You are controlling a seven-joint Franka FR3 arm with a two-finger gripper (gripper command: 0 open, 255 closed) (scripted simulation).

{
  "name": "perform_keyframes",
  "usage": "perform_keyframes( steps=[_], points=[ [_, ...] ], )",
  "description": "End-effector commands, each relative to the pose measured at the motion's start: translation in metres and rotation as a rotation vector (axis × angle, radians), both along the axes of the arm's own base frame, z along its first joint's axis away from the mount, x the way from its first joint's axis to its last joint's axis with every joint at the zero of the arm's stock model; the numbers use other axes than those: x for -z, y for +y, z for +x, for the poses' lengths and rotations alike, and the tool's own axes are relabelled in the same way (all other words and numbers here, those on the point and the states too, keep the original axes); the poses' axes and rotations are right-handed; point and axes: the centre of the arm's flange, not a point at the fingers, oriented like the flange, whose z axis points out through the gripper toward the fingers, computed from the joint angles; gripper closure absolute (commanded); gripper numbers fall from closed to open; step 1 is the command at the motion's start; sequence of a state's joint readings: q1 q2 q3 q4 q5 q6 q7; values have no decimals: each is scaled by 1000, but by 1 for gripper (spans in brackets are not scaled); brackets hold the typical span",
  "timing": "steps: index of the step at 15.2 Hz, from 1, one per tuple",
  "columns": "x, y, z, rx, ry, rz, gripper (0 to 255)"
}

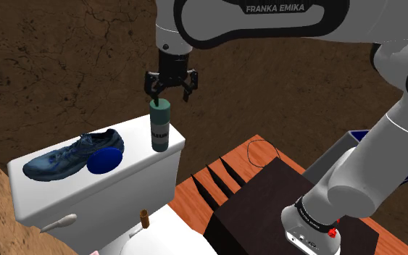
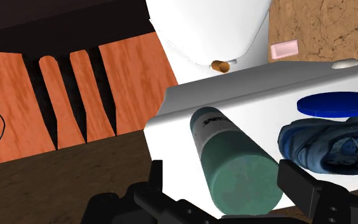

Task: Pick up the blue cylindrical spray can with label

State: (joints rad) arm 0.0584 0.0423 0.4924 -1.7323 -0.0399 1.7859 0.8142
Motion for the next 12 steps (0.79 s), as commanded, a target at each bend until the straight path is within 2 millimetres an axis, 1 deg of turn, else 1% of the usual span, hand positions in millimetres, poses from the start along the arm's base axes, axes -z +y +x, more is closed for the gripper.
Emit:
perform_keyframes(
  steps=[1, 2, 8, 9, 11, 12],
  points=[
    [8, 22, 16, 18, 10, 6, 0],
    [9, 24, 18, 19, 11, 7, 0],
    [40, 24, 18, 19, 11, 7, 0],
    [49, 24, 18, 19, 11, 7, 0],
    [49, 24, 18, 19, 11, 7, 0],
    [49, 24, 18, 19, 11, 7, 255]
  ],
)
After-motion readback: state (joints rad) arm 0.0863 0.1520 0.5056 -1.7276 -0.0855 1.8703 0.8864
